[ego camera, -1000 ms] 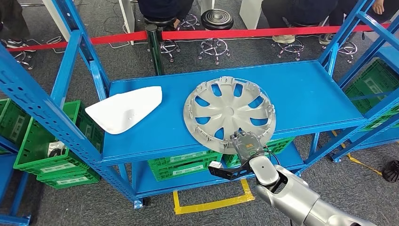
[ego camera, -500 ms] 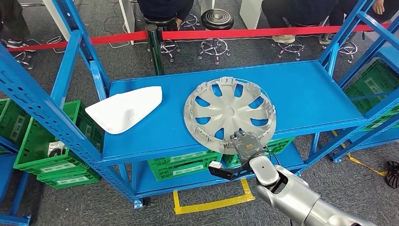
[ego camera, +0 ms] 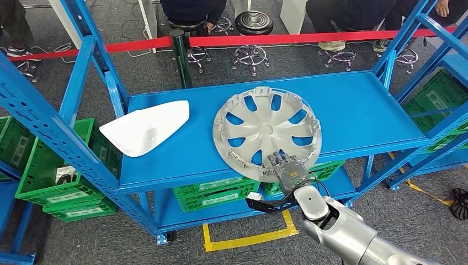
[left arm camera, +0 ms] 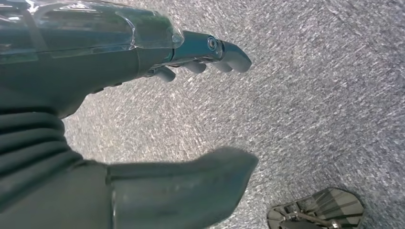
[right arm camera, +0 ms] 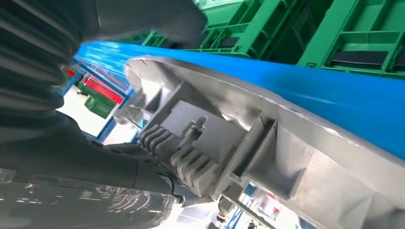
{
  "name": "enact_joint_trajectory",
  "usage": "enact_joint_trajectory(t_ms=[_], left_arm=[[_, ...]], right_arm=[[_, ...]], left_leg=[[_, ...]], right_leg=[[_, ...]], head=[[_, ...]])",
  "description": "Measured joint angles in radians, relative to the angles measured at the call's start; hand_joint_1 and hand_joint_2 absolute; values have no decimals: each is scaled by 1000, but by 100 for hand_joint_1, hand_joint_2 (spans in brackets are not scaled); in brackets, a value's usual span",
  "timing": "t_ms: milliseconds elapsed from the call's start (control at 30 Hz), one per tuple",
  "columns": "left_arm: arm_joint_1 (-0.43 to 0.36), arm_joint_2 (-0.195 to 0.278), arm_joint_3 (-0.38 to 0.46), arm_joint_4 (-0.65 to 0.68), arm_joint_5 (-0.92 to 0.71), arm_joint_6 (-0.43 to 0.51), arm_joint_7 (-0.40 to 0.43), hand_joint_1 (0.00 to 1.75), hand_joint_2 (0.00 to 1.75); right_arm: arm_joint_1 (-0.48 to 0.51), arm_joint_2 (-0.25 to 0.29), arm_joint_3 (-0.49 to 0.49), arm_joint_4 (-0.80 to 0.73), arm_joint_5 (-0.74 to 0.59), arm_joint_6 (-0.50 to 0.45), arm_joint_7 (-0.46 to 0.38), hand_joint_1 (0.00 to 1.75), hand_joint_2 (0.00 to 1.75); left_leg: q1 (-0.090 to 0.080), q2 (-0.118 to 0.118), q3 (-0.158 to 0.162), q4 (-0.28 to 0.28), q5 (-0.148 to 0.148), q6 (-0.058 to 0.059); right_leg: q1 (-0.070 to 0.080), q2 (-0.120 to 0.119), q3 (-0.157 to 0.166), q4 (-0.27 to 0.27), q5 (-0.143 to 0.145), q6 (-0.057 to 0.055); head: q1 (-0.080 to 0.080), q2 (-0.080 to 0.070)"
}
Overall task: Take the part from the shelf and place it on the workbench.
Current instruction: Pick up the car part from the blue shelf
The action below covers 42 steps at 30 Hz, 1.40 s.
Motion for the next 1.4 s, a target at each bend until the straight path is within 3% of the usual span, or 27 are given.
enact_joint_trajectory(t_ms=[333,433,633,800,1000,1133,1400], left_arm=[[2,-2,0,0,-6,0,21,0,0],[2,-2,0,0,-10,0,26,0,0],[2,-5,2,0,-19,2,33,0,0],[2,-10,4,0,-26,5,31,0,0],[2,-10,4,0,-27,7,31,0,0],[2,-12,5,0,-32,12,31,0,0],[2,-13,5,0,-32,12,32,0,0]], right_arm=[[67,-3,-65,-16,-38,-266,25,0,175],[92,-5,-103,-62,-26,-355,27,0,175],[149,-5,-199,-217,33,-447,33,0,175],[176,-5,-268,-349,75,-466,33,0,175],[182,-6,-290,-394,82,-466,33,0,175],[208,-13,-356,-529,89,-462,33,0,175],[230,-21,-397,-592,87,-433,24,0,175]], left_leg=[[0,4,-4,0,0,0],[0,9,-6,0,0,0],[0,13,-7,0,-1,0],[0,13,-7,0,-1,-1],[0,13,-7,0,-1,-1],[0,12,-7,0,-1,-1],[0,11,-7,0,-1,-1]], right_leg=[[0,0,-3,1,1,2],[0,2,-5,1,1,2],[0,5,-9,3,1,2],[0,5,-9,4,1,2],[0,5,-9,4,1,2],[0,5,-10,4,1,2],[0,5,-10,4,1,2]], head=[[0,0],[0,0],[0,0],[-1,0],[-1,0],[-1,0],[-1,0]])
